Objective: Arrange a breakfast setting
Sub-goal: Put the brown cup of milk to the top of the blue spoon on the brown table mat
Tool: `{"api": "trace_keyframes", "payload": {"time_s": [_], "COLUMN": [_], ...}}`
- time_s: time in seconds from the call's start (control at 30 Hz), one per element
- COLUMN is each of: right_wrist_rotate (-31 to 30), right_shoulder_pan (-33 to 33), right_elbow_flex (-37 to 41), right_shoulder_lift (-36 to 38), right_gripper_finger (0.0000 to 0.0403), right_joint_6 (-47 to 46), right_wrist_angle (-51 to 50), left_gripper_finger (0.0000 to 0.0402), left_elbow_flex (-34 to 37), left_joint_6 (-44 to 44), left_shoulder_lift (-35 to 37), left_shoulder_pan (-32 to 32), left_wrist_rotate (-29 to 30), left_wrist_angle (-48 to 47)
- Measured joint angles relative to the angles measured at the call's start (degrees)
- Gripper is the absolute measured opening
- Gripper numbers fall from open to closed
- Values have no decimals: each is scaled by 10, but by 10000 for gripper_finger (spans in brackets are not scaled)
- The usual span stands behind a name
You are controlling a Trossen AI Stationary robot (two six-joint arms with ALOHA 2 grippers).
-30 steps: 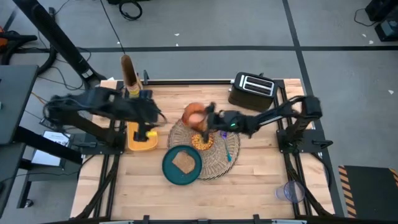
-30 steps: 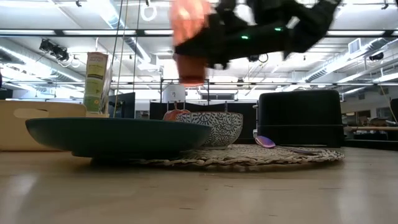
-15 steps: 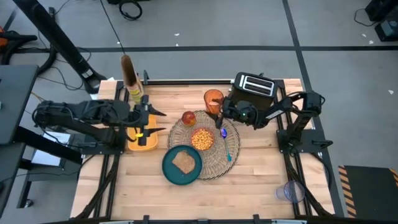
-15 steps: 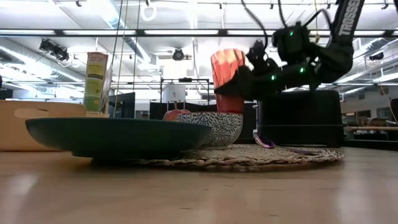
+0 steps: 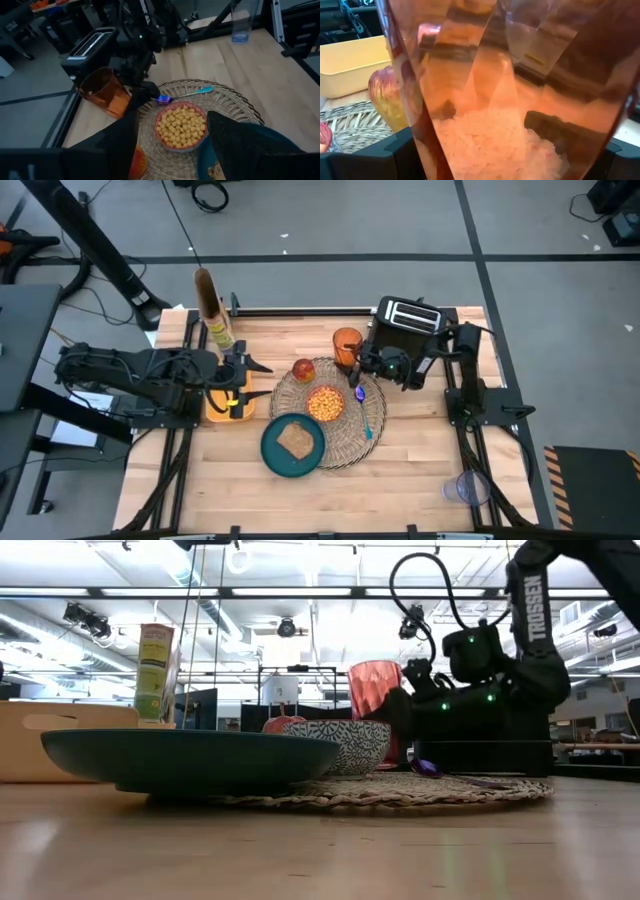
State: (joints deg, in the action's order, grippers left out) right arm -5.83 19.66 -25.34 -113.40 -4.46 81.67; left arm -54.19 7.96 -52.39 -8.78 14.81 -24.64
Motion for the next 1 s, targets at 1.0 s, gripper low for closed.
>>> {"api": "trace_keyframes", "payload": {"time_s": [1.0], "right_wrist_rotate": [10], "right_shoulder_pan": [-32], "right_elbow_flex": [43], "right_shoulder_lift": [37], "right_gripper_finger": [399], "right_joint_6": [30], "right_wrist_angle": [-26], "left_gripper_finger": [248], "left_elbow_flex": [3], "left_joint_6": [-31], "left_shoulder_lift": [54], "left_shoulder_pan": [-1], "left_wrist_rotate": [-1], "left_wrist_angle": [-25]}}
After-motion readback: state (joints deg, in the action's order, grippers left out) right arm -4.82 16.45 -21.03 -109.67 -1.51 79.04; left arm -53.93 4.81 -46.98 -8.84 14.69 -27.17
